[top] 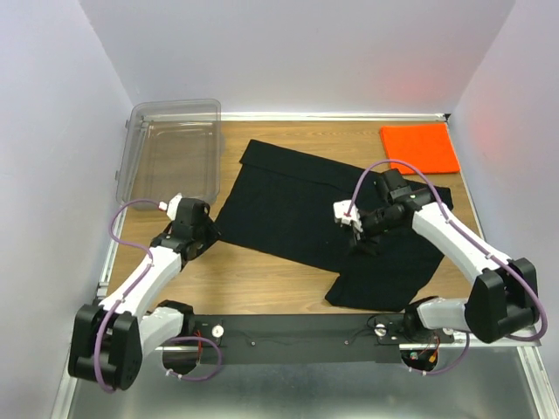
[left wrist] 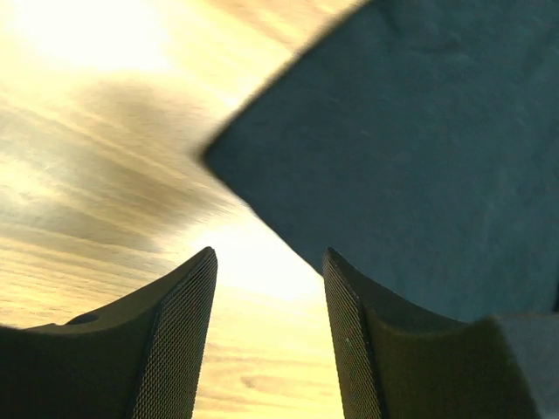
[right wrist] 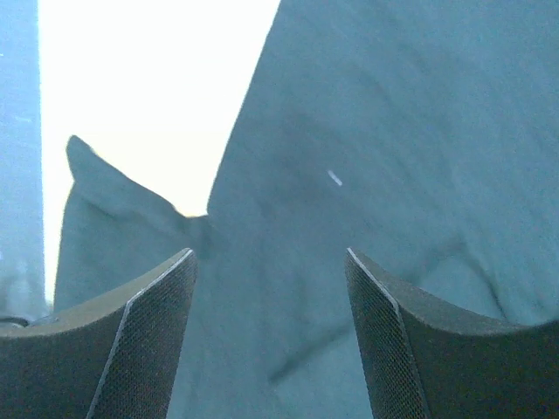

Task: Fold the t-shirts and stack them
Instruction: Fold the tshirt

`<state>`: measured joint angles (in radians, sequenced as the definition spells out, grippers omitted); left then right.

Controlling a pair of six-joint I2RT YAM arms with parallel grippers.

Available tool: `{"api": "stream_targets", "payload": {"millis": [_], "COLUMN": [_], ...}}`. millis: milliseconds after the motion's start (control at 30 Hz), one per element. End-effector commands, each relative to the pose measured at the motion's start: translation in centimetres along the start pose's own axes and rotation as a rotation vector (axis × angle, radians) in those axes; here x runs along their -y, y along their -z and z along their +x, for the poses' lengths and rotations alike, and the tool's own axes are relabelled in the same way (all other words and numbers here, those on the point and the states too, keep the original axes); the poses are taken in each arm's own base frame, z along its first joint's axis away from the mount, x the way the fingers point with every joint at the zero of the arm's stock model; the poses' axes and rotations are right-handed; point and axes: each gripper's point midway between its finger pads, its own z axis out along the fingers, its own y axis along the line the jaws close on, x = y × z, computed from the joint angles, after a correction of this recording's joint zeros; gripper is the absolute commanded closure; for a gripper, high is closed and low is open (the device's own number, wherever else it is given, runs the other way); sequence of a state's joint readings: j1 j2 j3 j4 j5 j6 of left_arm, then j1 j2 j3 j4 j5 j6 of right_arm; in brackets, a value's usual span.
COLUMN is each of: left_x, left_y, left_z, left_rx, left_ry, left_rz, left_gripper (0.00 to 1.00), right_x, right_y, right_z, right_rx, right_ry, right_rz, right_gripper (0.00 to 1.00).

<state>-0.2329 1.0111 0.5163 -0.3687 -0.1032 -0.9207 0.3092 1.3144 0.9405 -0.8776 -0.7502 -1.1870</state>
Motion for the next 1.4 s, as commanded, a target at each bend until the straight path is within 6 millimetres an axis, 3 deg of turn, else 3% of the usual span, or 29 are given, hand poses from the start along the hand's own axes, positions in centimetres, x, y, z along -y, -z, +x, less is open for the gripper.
{"api": "stream_targets", "payload": {"millis": [0, 200, 400, 500, 600, 633, 733, 933, 1067, 1200, 1367], "left_x": [-1.4, -3.4, -4.3, -4.0, -3.7, -3.5, -2.1, 2.0, 4.0, 5.5, 6.7], "left_y": [-1.5, -3.3, -4.5, -5.0, -5.3, -5.4, -5.3, -2.0, 0.6, 1.2, 0.9], "left_z": [-1.7, -0.6, -2.0, -2.2, -2.2, -2.3, -2.4, -4.0, -5.6, -6.0, -5.3], "left_rx": [0.095, 0.074, 0.147, 0.152, 0.151, 0.154, 0.147, 0.173, 0.214, 0.195, 0.144], "left_ry": [0.133, 0.17, 0.177, 0.176, 0.161, 0.138, 0.106, 0.044, 0.068, 0.064, 0.044], "left_rz": [-0.117, -0.219, -0.287, -0.282, -0.26, -0.242, -0.16, 0.048, 0.127, 0.172, 0.217], "left_gripper": [0.42, 0.44, 0.48, 0.58, 0.81, 0.93, 1.0, 1.0, 1.0, 1.0, 1.0], "right_x": [-2.6, -3.0, -3.7, -5.5, -7.4, -7.9, -8.9, -10.2, -12.4, -14.9, -14.8], "right_y": [-0.7, -0.1, 0.3, -0.1, -0.9, -1.2, -2.0, -2.3, -3.0, -4.7, -5.4], "right_z": [-2.2, -2.6, -0.2, 0.6, 0.9, 1.2, 1.5, 1.6, 2.1, 2.3, 3.4], "right_rx": [0.093, 0.105, -0.018, -0.064, -0.079, -0.09, -0.104, -0.112, -0.127, -0.17, -0.246], "right_ry": [0.048, 0.034, 0.157, 0.189, 0.226, 0.234, 0.257, 0.281, 0.286, 0.288, 0.283], "right_rz": [-0.08, -0.045, -0.045, -0.129, -0.209, -0.227, -0.271, -0.317, -0.386, -0.451, -0.417], "right_gripper": [0.25, 0.25, 0.24, 0.24, 0.25, 0.25, 0.26, 0.28, 0.31, 0.35, 0.42]}}
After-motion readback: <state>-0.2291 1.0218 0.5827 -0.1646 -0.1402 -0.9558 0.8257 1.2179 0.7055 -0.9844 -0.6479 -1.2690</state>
